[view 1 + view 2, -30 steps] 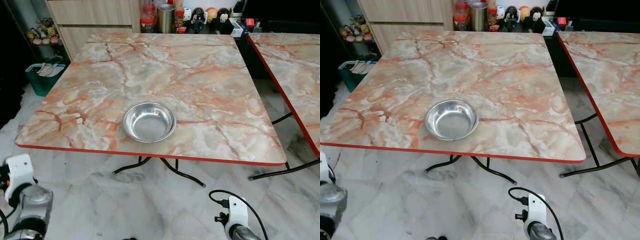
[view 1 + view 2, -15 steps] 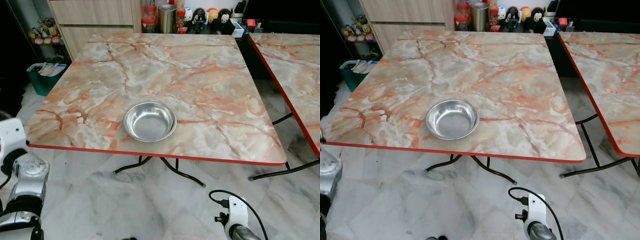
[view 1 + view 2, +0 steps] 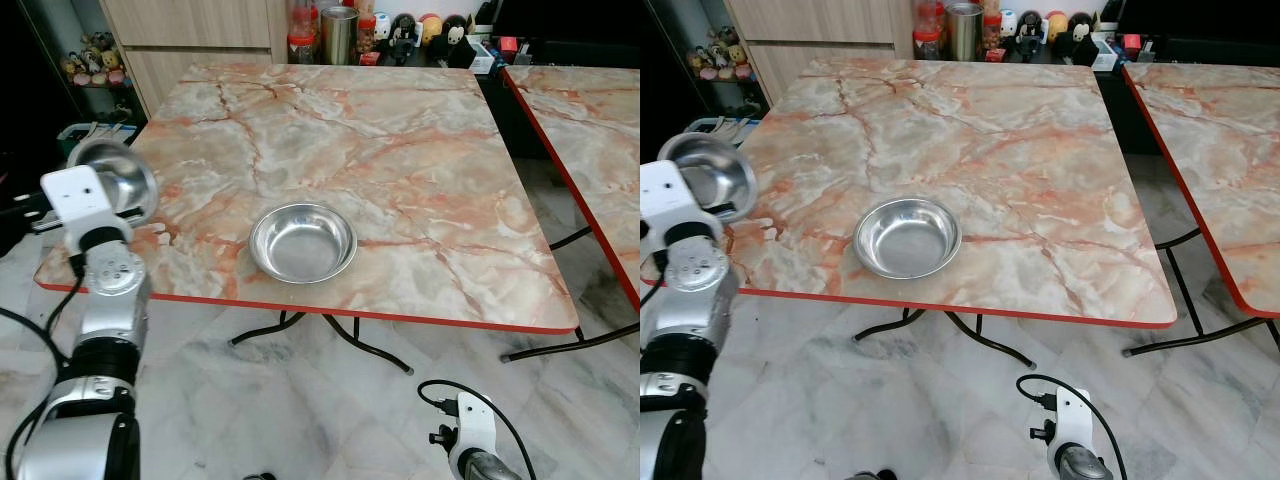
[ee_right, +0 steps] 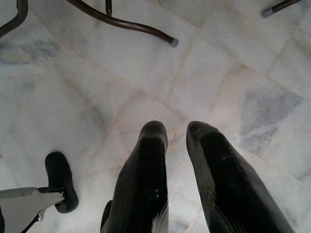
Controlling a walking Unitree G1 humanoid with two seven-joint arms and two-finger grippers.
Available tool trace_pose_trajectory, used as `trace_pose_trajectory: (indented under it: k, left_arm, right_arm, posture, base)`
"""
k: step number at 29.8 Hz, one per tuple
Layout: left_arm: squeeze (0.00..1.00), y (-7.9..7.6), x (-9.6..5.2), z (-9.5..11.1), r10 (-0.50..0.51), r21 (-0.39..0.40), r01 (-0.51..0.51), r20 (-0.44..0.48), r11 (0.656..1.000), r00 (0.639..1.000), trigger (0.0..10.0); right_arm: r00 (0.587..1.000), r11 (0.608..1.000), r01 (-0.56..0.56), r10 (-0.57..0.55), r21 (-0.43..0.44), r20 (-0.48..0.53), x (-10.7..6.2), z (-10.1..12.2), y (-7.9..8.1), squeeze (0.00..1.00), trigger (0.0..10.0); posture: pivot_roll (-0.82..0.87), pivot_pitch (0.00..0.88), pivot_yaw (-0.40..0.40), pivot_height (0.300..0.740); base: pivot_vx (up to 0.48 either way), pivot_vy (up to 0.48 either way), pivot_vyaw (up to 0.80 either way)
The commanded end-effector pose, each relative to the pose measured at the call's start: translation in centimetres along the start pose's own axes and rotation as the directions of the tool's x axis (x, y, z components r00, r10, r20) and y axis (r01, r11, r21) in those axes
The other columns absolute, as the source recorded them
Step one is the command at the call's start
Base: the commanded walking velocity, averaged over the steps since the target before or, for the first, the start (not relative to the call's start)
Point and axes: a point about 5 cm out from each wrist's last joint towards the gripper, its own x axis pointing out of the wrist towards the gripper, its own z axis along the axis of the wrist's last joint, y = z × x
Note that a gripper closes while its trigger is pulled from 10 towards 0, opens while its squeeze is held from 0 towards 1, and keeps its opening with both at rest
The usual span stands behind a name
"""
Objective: Setting the table
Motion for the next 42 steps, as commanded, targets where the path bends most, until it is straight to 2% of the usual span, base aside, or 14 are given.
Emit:
trace_pose_trajectory:
  k: [1,3,5,6,8,11,12,16,18,21,23,27,38,42]
  left_arm:
    - [0.00,-1.3,0.3,0.7,-0.092,-0.054,0.091,-0.012,0.994,0.996,10.0]
    - [0.00,-2.8,-0.2,0.1,-0.211,-0.068,0.208,-0.044,0.976,0.976,10.0]
    - [0.00,-3.6,-0.7,-0.3,-0.266,-0.093,0.260,-0.068,0.961,0.961,10.0]
    - [0.00,-3.6,-0.7,-0.3,-0.266,-0.093,0.260,-0.068,0.961,0.961,10.0]
    - [0.00,-4.8,-1.2,-0.6,-0.323,-0.204,0.296,-0.114,0.933,0.940,10.0]
    - [0.00,-5.7,-1.5,-0.9,-0.367,-0.286,0.314,-0.154,0.905,0.917,10.0]
    - [0.00,-6.1,-1.6,-0.9,-0.381,-0.354,0.303,-0.174,0.885,0.908,10.0]
    - [0.00,-6.5,-1.7,-1.0,-0.402,-0.422,0.295,-0.189,0.857,0.896,10.0]
    - [0.00,-7.1,-1.6,-0.4,-0.421,-0.563,0.251,-0.192,0.787,0.887,10.0]
    - [0.00,-7.5,-1.6,-0.1,-0.451,-0.622,0.247,-0.192,0.743,0.871,10.0]
    - [0.00,-8.4,-1.9,0.1,-0.510,-0.663,0.265,-0.206,0.700,0.835,10.0]
    - [0.00,-9.7,-2.7,0.2,-0.597,-0.641,0.343,-0.228,0.686,0.769,10.0]
    - [0.00,-11.4,-4.3,-0.3,-0.660,-0.644,0.368,-0.291,0.670,0.693,10.0]
    - [0.00,-12.1,-4.9,-0.8,-0.668,-0.630,0.370,-0.334,0.683,0.665,10.0]
  right_arm:
    - [1.000,1.000,-0.001,0.001,0.002,-0.010,0.0,-0.2,0.1,0.00,10.0]
    - [1.000,1.000,-0.001,0.001,0.004,-0.010,0.0,-0.2,0.1,0.00,10.0]
    - [1.000,1.000,-0.001,0.001,0.003,-0.009,0.0,-0.2,0.1,0.00,10.0]
    - [1.000,1.000,-0.001,0.001,0.003,-0.009,0.0,-0.2,0.1,0.00,10.0]
    - [1.000,1.000,-0.001,0.001,0.004,-0.008,0.0,-0.2,0.1,0.00,10.0]
    - [1.000,1.000,-0.001,0.001,0.005,-0.007,0.0,-0.2,0.1,0.00,10.0]
    - [1.000,1.000,-0.002,0.002,0.005,-0.006,0.0,-0.2,0.1,0.00,10.0]
    - [1.000,1.000,-0.002,0.002,0.008,-0.003,0.0,-0.2,0.1,0.00,10.0]
    - [1.000,1.000,-0.002,0.002,0.009,0.000,0.0,-0.2,0.1,0.00,10.0]
    - [1.000,1.000,-0.002,0.002,0.008,-0.001,0.0,-0.2,0.1,0.00,10.0]
    - [1.000,1.000,-0.002,0.002,0.007,-0.003,0.0,-0.2,0.1,0.00,10.0]
    - [1.000,1.000,-0.002,0.002,0.007,-0.004,0.0,-0.2,0.1,0.00,10.0]
    - [1.000,1.000,-0.002,0.002,0.007,-0.006,0.0,-0.2,0.1,0.00,10.0]
    - [1.000,1.000,-0.003,0.003,0.008,-0.007,0.0,-0.2,0.2,0.00,10.0]
  posture:
    - [0.03,0.110,0.014,0.736]
    - [0.03,0.109,0.014,0.736]
    - [0.03,0.109,0.015,0.736]
    - [0.03,0.109,0.015,0.736]
    - [0.03,0.110,0.016,0.736]
    - [0.03,0.111,0.015,0.736]
    - [0.03,0.111,0.015,0.736]
    - [0.03,0.110,0.016,0.736]
    - [0.03,0.112,0.016,0.736]
    - [0.03,0.111,0.015,0.736]
    - [0.03,0.110,0.015,0.736]
    - [0.03,0.111,0.015,0.736]
    - [0.03,0.110,0.019,0.736]
    - [0.03,0.111,0.021,0.736]
  base:
    - [0.000,0.000,0.00]
    - [0.000,0.000,0.00]
    - [0.000,0.000,0.00]
    - [0.000,0.000,0.00]
    - [0.000,0.000,0.00]
    - [0.000,0.000,0.00]
    - [0.000,0.000,0.00]
    - [0.000,0.000,0.00]
    - [0.000,0.000,0.00]
    - [0.000,0.000,0.00]
    - [0.000,0.000,0.00]
    - [0.000,0.000,0.00]
    - [0.000,0.000,0.00]
    - [0.000,0.000,0.00]
